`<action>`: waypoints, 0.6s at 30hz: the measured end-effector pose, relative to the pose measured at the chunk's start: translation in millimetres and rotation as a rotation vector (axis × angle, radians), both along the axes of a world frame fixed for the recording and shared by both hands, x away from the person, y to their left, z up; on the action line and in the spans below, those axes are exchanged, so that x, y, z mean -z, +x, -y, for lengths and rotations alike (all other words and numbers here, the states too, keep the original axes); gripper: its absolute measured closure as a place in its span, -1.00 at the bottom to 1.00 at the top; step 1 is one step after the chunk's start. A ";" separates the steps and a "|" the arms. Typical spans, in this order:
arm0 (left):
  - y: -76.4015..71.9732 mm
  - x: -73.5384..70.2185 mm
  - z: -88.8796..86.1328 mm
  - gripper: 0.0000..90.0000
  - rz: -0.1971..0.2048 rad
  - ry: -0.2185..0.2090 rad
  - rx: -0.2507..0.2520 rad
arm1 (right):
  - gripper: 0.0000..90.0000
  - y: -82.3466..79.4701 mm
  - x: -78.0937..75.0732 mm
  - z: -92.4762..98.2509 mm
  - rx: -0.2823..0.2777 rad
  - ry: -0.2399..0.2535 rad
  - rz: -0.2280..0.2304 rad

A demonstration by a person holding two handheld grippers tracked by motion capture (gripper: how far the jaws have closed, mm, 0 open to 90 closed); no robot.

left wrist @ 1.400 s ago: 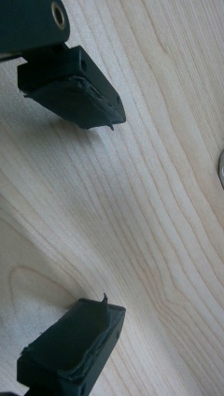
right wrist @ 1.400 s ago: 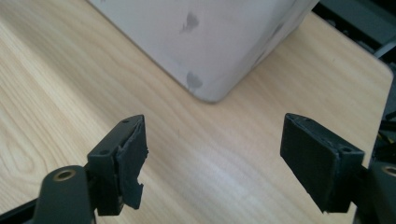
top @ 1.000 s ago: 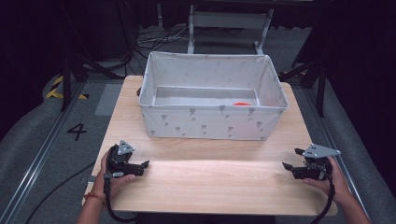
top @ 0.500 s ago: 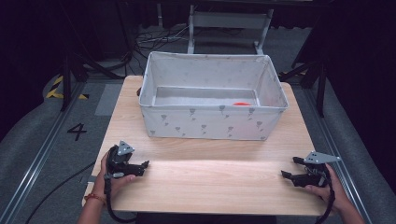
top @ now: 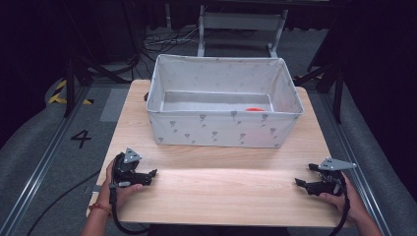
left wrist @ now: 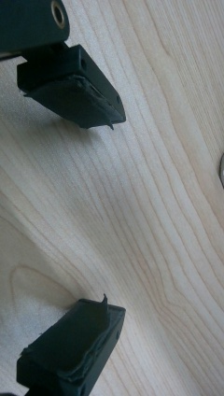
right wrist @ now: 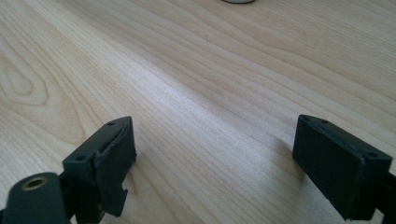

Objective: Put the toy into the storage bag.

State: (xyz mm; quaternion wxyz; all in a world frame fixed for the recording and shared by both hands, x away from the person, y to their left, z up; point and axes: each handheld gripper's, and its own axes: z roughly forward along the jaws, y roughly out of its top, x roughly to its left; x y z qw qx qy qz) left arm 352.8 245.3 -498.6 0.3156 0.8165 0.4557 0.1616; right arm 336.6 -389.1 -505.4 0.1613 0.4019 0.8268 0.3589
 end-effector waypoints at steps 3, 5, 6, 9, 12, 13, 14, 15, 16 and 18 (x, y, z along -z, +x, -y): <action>-0.3 -0.1 0.1 -0.81 0.000 0.001 -0.003 | -0.71 0.7 0.0 -0.4 0.002 -0.001 0.000; -0.3 -0.1 0.1 -0.81 0.000 0.001 -0.003 | -0.71 1.0 0.0 -0.8 0.005 0.000 -0.001; -0.6 0.1 0.1 -0.81 0.003 0.001 -0.006 | -0.72 2.3 0.1 -1.6 0.008 -0.002 0.000; -0.8 0.1 0.2 -0.81 0.003 0.002 -0.007 | -0.73 3.1 0.2 -2.3 0.006 -0.002 -0.001; -0.4 -0.1 -0.1 -0.81 -0.001 0.002 -0.003 | -0.73 2.9 0.2 -2.4 0.008 -0.002 -0.001; 0.2 0.0 -0.3 -0.82 -0.001 0.000 0.002 | -0.73 2.7 0.2 -2.5 0.010 -0.002 -0.001; 0.9 0.3 -0.6 -0.82 0.003 0.000 0.006 | -0.73 2.5 0.1 -2.6 0.012 -0.003 -0.001; 1.3 0.5 -0.6 -0.83 0.002 -0.001 0.006 | -0.73 2.5 0.1 -2.6 0.013 -0.003 -0.001; 1.3 0.5 -0.5 -0.84 0.003 -0.001 0.004 | -0.73 2.4 0.1 -2.7 0.014 -0.003 -0.001; 1.0 0.3 -0.3 -0.84 0.002 0.003 0.001 | -0.73 2.4 0.1 -2.6 0.013 -0.003 -0.001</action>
